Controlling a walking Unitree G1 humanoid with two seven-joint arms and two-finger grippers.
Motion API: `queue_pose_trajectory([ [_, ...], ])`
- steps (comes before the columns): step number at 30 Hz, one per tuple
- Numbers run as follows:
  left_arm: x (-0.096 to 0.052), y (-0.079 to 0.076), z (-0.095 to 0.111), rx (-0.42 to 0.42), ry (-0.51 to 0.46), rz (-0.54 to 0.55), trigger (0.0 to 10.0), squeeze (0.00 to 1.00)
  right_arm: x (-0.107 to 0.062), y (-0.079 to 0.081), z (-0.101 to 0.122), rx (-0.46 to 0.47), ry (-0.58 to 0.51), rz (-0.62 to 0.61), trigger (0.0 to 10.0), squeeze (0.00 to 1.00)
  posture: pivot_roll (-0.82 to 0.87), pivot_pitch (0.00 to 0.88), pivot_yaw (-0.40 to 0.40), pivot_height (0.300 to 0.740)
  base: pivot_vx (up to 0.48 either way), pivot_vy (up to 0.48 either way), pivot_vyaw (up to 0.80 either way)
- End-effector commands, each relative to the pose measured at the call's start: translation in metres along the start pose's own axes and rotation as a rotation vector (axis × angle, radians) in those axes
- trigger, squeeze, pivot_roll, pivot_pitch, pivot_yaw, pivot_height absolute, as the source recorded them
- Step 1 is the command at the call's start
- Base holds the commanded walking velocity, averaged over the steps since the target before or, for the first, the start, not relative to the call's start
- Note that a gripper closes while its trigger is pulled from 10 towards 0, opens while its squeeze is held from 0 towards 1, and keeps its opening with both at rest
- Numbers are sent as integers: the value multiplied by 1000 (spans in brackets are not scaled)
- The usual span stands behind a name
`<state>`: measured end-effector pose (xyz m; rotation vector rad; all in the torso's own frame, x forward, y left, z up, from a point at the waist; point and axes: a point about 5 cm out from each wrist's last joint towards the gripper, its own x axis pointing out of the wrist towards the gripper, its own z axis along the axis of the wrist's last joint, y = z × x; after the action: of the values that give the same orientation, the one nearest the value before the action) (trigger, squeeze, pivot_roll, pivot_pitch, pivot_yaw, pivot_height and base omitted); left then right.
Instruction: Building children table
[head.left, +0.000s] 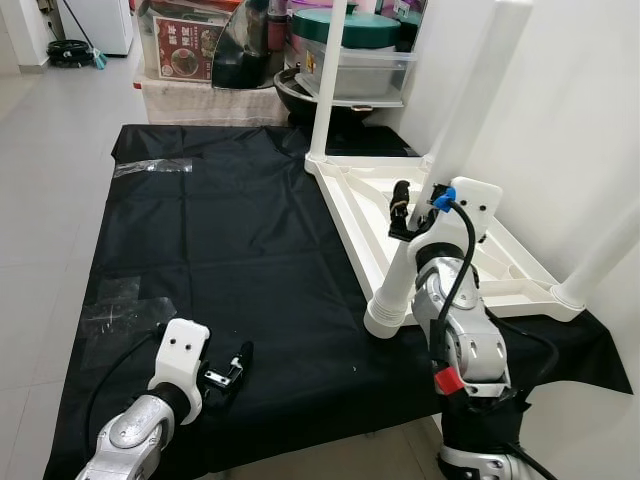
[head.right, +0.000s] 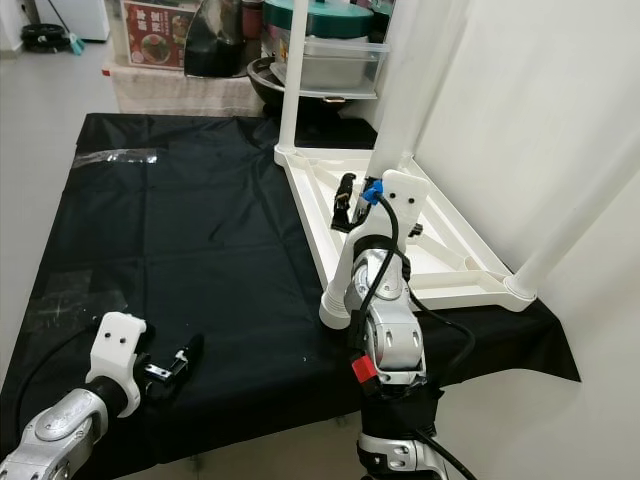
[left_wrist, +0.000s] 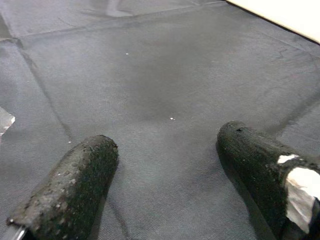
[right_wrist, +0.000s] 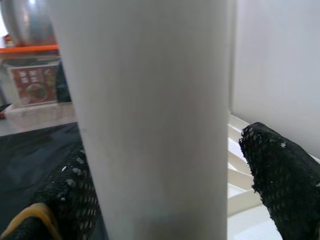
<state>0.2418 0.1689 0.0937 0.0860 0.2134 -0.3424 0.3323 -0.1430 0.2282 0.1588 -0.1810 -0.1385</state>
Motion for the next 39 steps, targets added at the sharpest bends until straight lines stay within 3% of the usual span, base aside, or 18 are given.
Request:
queue_pose_trajectory([
  [1,1,-3,-3,-3,13,-17,10000,0,4,-2,3,-12,9,44,10000,0,57,0,-132,740,0,0,0],
  [11,1,-3,-4,-1,17,-19,10000,0,17,-20,4,-68,38,124,10000,0,58,0,-130,740,0,0,0],
  [18,0,-3,-4,2,20,-23,10000,0,26,-36,2,-57,90,214,10000,0,53,0,-126,740,0,0,0],
  [19,1,-3,-4,3,20,-24,10000,0,29,-41,1,-48,117,251,8039,0,53,0,-126,740,0,0,0],
  [21,1,-3,-4,4,21,-25,10000,0,31,-44,1,-42,133,273,8039,0,53,0,-126,740,0,0,0],
  [22,1,-3,-4,4,20,-26,10000,0,33,-45,1,-30,156,335,10000,0,51,0,-127,740,0,0,0],
  [31,1,-3,-5,8,20,-27,10000,0,45,-54,16,-27,148,618,10000,0,60,0,-136,740,0,0,0],
  [39,-1,-3,-6,12,22,-24,10000,0,54,-61,19,-36,143,704,10000,0,73,0,-143,740,0,0,0],
])
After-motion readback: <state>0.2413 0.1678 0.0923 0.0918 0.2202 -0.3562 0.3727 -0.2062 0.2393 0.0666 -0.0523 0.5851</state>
